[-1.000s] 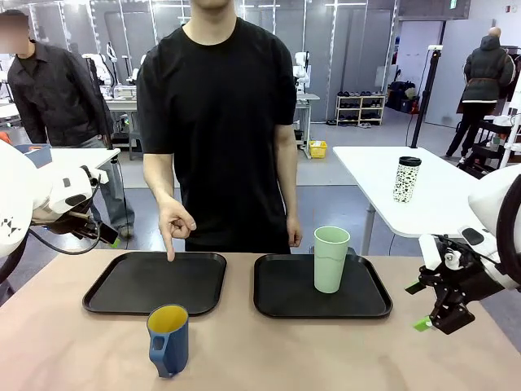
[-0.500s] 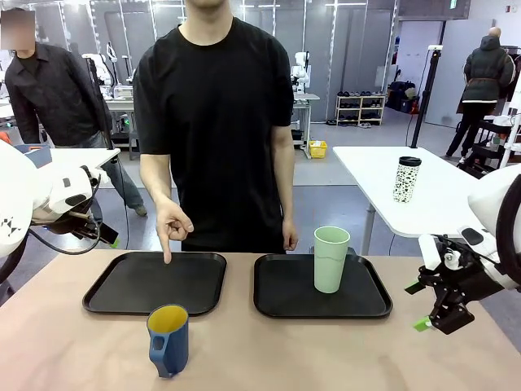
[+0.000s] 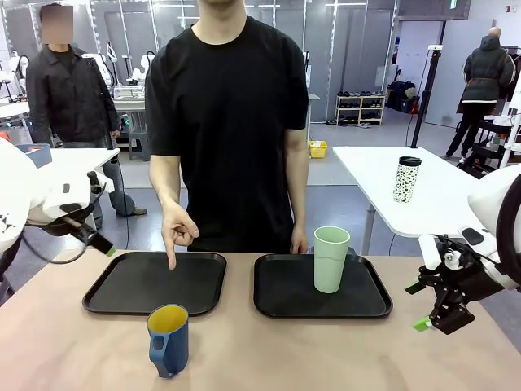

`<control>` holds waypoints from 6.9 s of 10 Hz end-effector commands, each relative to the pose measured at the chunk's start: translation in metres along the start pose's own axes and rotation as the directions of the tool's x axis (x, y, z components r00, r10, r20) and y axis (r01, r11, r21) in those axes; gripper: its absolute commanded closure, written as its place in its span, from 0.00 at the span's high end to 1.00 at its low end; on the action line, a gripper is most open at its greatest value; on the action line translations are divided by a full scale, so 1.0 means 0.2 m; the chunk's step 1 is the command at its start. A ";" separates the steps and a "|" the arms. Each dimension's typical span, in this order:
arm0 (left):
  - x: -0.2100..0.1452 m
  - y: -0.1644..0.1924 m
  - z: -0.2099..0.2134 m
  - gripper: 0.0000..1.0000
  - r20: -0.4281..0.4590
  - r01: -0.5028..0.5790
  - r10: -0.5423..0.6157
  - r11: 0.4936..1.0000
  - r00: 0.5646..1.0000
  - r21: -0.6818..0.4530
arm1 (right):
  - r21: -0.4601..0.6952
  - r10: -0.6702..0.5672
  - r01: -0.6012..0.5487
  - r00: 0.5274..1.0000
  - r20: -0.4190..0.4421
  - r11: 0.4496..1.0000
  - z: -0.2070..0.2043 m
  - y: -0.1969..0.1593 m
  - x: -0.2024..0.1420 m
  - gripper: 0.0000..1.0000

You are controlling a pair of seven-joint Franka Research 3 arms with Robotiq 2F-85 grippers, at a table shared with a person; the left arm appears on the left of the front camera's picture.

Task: Sort and store the cups by type.
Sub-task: Pick up the Handle plastic cup and place it into the empty Flat Tray.

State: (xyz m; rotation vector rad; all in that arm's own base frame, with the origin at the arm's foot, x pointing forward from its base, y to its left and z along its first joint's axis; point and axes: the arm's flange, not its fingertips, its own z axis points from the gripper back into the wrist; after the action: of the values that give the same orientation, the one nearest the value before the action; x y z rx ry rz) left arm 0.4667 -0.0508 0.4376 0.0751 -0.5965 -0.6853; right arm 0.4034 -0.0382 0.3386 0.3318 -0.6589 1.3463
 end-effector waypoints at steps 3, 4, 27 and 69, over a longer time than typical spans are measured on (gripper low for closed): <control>-0.09 0.17 0.06 1.00 -0.059 0.555 -0.558 0.830 0.828 -0.059 | -0.010 0.004 -0.004 1.000 0.007 1.000 -0.01 0.00 0.00 1.00; -0.11 0.17 0.05 1.00 -0.054 0.611 -0.614 0.789 0.788 -0.061 | -0.010 0.004 -0.004 1.000 0.007 1.000 -0.01 0.00 0.00 1.00; -0.54 -0.05 -0.41 1.00 0.722 0.739 -0.280 0.498 0.633 -0.455 | -0.010 0.004 -0.004 1.000 0.007 1.000 -0.01 0.00 0.00 1.00; -0.42 -0.75 -0.98 1.00 0.823 0.764 0.137 0.314 0.551 -0.564 | -0.010 0.004 -0.004 1.000 0.007 1.000 -0.01 0.00 0.00 1.00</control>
State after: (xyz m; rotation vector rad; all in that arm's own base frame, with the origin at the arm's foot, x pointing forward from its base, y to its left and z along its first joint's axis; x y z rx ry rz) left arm 0.4373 -0.1371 0.2085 -1.3050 -0.8987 -1.4753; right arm 0.4033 -0.0386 0.3384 0.3331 -0.6601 1.3448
